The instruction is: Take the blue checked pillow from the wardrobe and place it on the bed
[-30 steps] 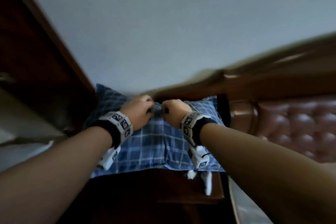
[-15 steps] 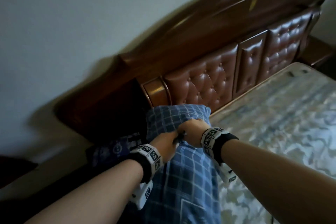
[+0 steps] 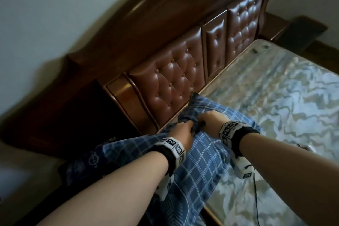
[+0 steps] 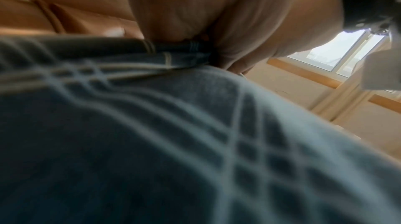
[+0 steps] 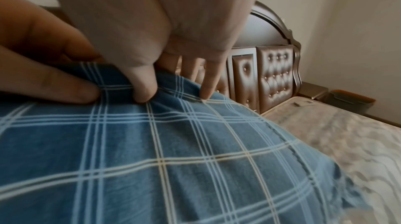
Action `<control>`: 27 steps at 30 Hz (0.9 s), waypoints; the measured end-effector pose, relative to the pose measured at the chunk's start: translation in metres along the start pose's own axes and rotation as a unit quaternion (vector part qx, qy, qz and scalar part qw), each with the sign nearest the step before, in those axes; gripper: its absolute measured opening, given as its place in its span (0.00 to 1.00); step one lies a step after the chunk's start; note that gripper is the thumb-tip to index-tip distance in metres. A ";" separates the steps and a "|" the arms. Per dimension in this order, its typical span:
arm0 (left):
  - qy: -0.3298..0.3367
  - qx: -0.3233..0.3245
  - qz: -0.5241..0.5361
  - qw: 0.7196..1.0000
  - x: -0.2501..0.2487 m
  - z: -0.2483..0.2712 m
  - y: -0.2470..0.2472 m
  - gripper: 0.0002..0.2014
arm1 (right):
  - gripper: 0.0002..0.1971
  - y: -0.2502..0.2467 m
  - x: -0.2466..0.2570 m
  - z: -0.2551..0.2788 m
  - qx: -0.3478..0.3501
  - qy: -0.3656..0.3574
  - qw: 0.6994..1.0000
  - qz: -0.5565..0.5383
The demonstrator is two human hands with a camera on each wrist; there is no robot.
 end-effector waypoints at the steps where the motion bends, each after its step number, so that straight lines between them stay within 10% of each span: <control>1: -0.006 -0.006 -0.010 1.000 -0.005 -0.011 0.006 0.10 | 0.09 0.002 -0.011 -0.007 -0.003 0.010 1.000 -0.002; 19: -0.058 -0.072 -0.046 0.995 0.006 -0.195 0.054 0.14 | 0.12 0.049 -0.150 -0.202 -0.083 0.031 0.994 -0.068; 27: -0.134 0.036 -0.083 0.987 0.049 -0.192 0.088 0.20 | 0.16 0.067 -0.149 -0.220 -0.038 0.064 0.994 -0.085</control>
Point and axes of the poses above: each hand's wrist, its own z-axis away from the middle knuckle, its own y-axis out of the palm, x = y × z, the point moved 4 cm from there along -z, towards the middle knuckle, and after that the axes turned 5 degrees about z, right-handed, at the moved point
